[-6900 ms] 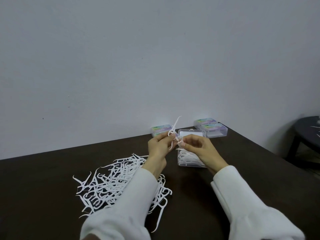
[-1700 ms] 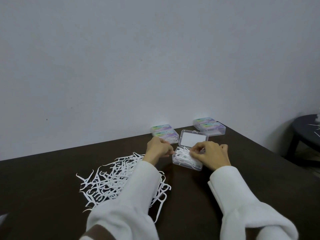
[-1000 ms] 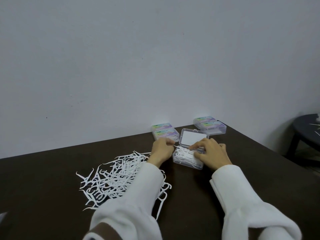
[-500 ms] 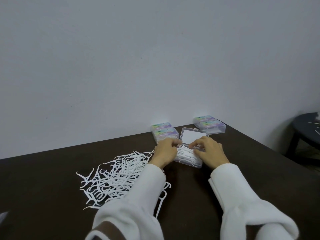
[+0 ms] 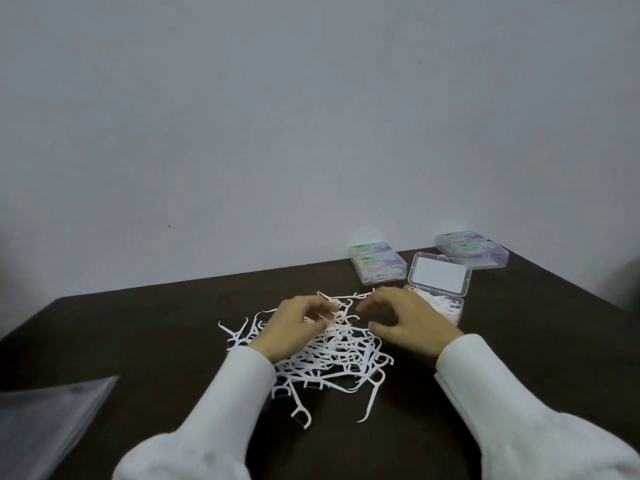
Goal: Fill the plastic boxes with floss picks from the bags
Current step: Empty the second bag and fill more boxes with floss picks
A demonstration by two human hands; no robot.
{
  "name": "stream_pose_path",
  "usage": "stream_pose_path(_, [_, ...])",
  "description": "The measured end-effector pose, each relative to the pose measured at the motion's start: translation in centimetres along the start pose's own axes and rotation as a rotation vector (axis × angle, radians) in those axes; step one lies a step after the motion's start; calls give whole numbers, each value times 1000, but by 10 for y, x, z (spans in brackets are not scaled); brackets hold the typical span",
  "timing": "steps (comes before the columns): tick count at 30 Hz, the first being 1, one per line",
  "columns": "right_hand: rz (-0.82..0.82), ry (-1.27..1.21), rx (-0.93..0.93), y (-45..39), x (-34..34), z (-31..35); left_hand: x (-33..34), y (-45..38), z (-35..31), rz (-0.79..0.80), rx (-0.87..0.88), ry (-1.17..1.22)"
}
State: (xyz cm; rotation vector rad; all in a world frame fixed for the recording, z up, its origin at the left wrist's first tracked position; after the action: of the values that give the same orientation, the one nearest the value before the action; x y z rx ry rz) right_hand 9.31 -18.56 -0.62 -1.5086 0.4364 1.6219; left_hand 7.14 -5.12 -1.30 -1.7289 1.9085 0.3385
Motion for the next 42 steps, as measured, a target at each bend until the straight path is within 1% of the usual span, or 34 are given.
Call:
stream_pose_path(3, [196, -5, -19, 4, 27, 16, -17, 20, 19, 41, -50, -100])
stream_pose_path(5, [240, 46, -22, 7, 36, 22, -29, 29, 24, 51, -74, -148])
stream_pose_path(8, [147, 129, -35, 4, 32, 31, -39, 38, 30, 99, -135, -156])
stream_pose_path(11, [62, 112, -42, 0, 26, 32, -34, 41, 38, 176, -181, -168])
stream_pose_path(12, [50, 113, -44, -1, 26, 31, -33, 40, 38, 169, -165, -176])
stream_pose_path(15, [41, 86, -31, -2, 26, 27, -35, 35, 30, 71, -60, -195])
stream_pose_path(18, [18, -3, -17, -3, 24, 24, -36, 32, 26, 21, -7, -221])
stream_pose_path(21, [16, -95, 7, -4, 25, 20, -36, 32, 26, -11, 6, -228])
stream_pose_path(24, [-8, -95, 26, -5, 25, 16, -35, 32, 21, -39, 30, -224])
stream_pose_path(28, [-68, -153, 31, -3, 15, 18, -36, 32, 16, -65, 70, -245])
stream_pose_path(32, [-111, -136, 31, -1, 7, 20, -42, 32, 15, -126, 66, -176])
stream_pose_path(36, [-90, -137, 19, -1, 11, 24, -55, 35, 11, -239, 85, -122])
stream_pose_path(40, [-57, -220, -49, 0, 14, 34, -61, 38, 8, -277, 98, -109])
stream_pose_path(42, [-72, -264, -81, 1, 11, 40, -65, 40, 7, -304, 105, -106])
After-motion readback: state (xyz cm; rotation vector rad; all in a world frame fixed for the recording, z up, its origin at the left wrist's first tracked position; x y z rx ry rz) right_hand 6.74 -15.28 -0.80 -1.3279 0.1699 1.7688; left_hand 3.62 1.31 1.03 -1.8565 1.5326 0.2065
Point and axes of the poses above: each hand's wrist, its own y-axis away from the middle knuckle, its own x-axis out of the palm, z = x × y, the point moved 10 cm from there along -y, towards the middle knuckle, and after that the axes turned 14 degrees about y, right-handed, at the moved point
